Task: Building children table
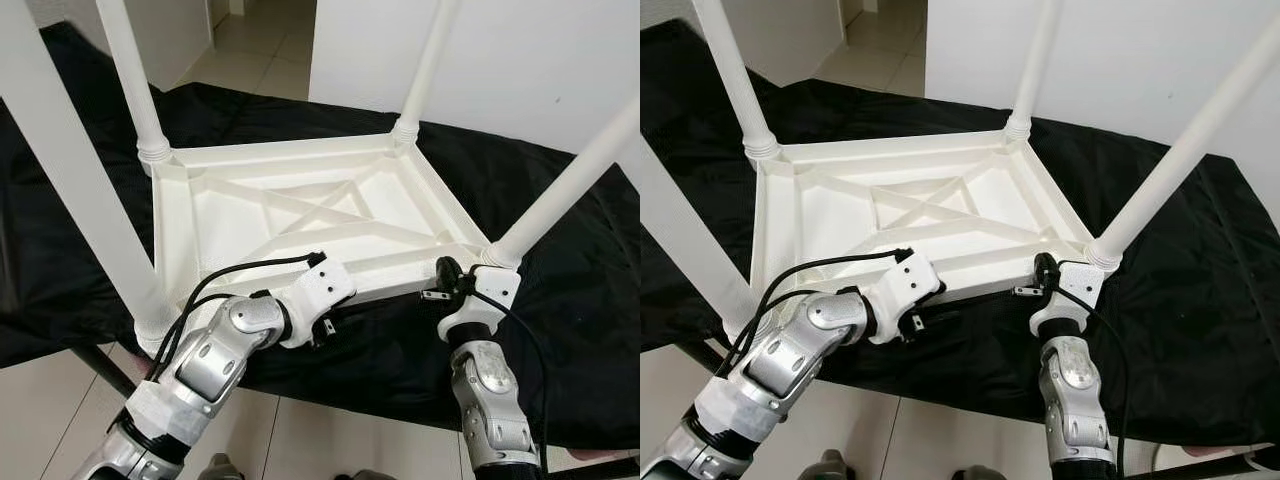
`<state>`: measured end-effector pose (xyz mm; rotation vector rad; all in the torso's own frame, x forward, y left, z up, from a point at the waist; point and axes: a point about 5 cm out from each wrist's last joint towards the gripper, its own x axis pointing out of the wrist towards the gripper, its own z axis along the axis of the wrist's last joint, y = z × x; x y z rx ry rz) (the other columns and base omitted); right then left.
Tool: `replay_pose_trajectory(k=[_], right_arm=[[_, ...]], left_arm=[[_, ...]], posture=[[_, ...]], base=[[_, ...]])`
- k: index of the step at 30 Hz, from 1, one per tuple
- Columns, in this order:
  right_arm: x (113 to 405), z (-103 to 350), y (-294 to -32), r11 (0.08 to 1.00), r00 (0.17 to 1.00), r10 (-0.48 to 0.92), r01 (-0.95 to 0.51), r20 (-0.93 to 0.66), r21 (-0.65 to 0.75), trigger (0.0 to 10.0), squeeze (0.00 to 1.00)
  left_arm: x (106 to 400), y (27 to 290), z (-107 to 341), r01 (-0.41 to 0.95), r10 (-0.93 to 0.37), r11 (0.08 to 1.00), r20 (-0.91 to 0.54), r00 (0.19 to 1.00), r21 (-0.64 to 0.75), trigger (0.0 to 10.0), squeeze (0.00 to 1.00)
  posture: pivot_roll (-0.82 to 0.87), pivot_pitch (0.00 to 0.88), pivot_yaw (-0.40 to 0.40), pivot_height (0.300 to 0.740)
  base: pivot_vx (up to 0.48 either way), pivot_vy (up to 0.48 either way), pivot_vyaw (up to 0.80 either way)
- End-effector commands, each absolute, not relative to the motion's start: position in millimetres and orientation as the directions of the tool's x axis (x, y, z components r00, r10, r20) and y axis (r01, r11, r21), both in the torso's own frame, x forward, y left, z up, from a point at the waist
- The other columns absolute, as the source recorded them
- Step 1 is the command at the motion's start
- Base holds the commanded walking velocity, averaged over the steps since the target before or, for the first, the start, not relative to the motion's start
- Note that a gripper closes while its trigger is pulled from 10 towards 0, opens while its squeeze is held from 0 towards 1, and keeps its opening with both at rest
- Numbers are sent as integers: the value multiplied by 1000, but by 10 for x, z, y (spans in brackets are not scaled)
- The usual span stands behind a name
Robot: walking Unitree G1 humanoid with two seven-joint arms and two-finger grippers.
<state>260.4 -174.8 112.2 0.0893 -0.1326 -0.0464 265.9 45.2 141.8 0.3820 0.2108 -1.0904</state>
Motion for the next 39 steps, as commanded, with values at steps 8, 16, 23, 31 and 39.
replay_pose_trajectory(k=[8, 16, 23, 31, 39], right_arm=[[2589, 1092, -1784, 994, 990, -65, 53, 122, 94, 10000, 0], [2602, 1096, -1790, 995, 991, -61, 50, 121, 92, 10000, 0], [2608, 1097, -1789, 994, 991, -61, 50, 122, 92, 10000, 0], [2624, 1109, -1776, 994, 990, -63, 51, 127, 97, 10000, 0], [2621, 1107, -1780, 993, 989, -74, 61, 129, 99, 10000, 0]], left_arm=[[2728, 700, 1361, 796, -687, 568, -412, 599, 211, 10000, 0], [2723, 822, 1266, 769, -618, 597, -480, 622, 228, 6157, 0], [2774, 827, 1264, 759, -598, 598, -486, 637, 258, 863, 0], [2856, 631, 1329, 783, -641, 555, -457, 617, 279, 0, 0], [2882, 421, 1343, 804, -678, 508, -432, 595, 310, 0, 0]], posture=[[94, 31, -74, 740], [92, 30, -76, 740], [91, 28, -78, 740], [85, 23, -71, 740], [75, 17, -64, 740]], base=[[0, 0, 0], [0, 0, 0], [0, 0, 0], [0, 0, 0], [0, 0, 0]])
